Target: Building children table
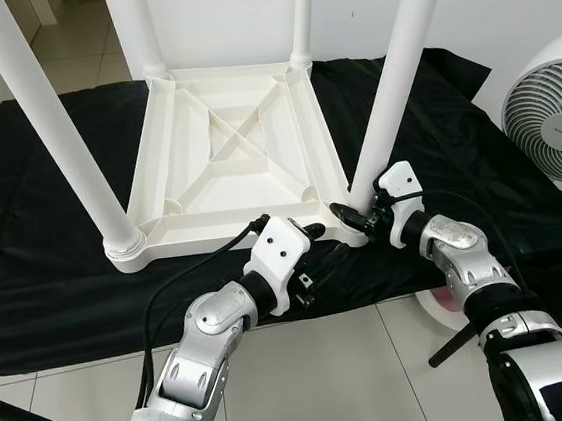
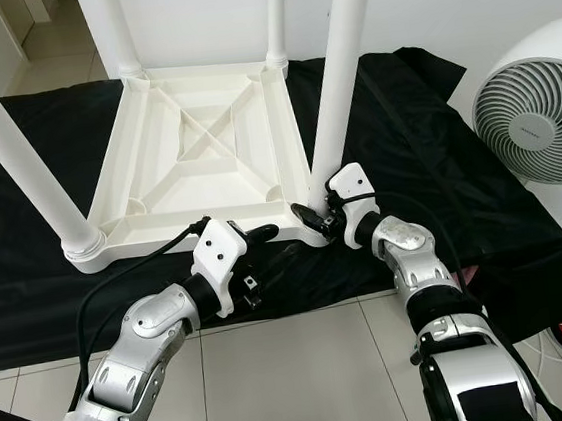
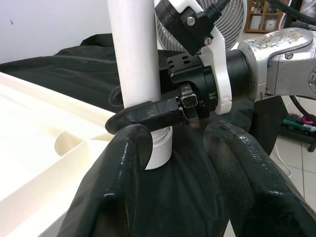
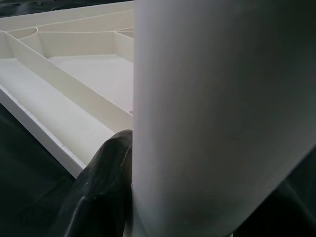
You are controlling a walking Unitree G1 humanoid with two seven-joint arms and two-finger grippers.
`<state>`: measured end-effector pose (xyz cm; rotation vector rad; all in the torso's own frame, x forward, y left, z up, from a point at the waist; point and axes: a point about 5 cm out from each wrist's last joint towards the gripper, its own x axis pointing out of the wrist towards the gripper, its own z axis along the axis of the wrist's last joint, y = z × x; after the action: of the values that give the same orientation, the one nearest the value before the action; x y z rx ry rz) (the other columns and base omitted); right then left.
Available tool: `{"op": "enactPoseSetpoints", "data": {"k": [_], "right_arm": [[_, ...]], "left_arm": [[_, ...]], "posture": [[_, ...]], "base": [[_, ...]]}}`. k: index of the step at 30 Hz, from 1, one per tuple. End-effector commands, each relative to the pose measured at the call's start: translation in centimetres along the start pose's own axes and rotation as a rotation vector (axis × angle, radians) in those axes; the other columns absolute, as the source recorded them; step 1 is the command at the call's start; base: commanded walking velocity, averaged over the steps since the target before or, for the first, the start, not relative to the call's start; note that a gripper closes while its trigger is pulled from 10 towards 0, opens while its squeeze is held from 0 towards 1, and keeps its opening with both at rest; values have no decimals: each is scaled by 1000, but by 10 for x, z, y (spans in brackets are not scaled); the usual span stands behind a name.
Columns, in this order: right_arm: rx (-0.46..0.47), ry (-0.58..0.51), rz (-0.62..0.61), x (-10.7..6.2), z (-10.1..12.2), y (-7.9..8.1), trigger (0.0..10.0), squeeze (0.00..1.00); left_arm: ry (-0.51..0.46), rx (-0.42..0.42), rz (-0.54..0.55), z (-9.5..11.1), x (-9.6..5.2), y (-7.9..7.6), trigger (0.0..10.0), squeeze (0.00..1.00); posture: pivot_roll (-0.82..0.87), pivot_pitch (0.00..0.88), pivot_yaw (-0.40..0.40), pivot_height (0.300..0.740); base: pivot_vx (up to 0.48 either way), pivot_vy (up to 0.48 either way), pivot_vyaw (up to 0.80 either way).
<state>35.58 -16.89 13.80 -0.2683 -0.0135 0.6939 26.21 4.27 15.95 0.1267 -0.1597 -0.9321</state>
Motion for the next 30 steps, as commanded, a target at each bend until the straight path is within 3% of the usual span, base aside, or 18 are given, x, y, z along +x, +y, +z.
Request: {"op": "enactPoseSetpoints", "data": {"k": [1,11,12,18,23,24,25,28,30], "right_arm": [[-42,35,45,2,-5,6,0,0],[6,5,-96,-2,-11,12,0,0],[14,3,-123,-2,-12,13,10000,0],[87,-15,-295,3,-9,23,10000,0],[70,-6,-382,4,-6,29,10000,0],[104,0,-474,5,-5,33,10000,0],[104,0,-474,5,-5,33,10000,0],[242,19,-732,10,2,44,10000,0],[260,3,-731,16,8,50,10000,0]], "left_arm": [[3,11,31,0,-1,2,10000,0],[3,-2,31,0,0,0,10000,0],[2,-3,32,0,0,0,10000,0],[3,-2,33,0,0,0,10000,0],[4,-1,32,0,-1,1,10000,0],[4,-1,32,0,-1,1,10000,0],[4,-1,32,0,-1,1,10000,0],[3,1,37,0,-1,2,10000,0],[0,-4,40,0,0,2,10000,0]], "posture": [[-63,31,-17,740],[-70,54,-18,740],[-71,58,-18,740],[-71,60,-15,740],[-70,61,-10,740],[-68,60,-12,740],[-68,60,-12,740],[-61,59,-20,740],[-61,59,-20,740]], "base": [[0,0,0],[0,0,0],[0,0,0],[0,0,0],[0,0,0],[0,0,0],[0,0,0],[0,0,0],[0,0,0]]}}
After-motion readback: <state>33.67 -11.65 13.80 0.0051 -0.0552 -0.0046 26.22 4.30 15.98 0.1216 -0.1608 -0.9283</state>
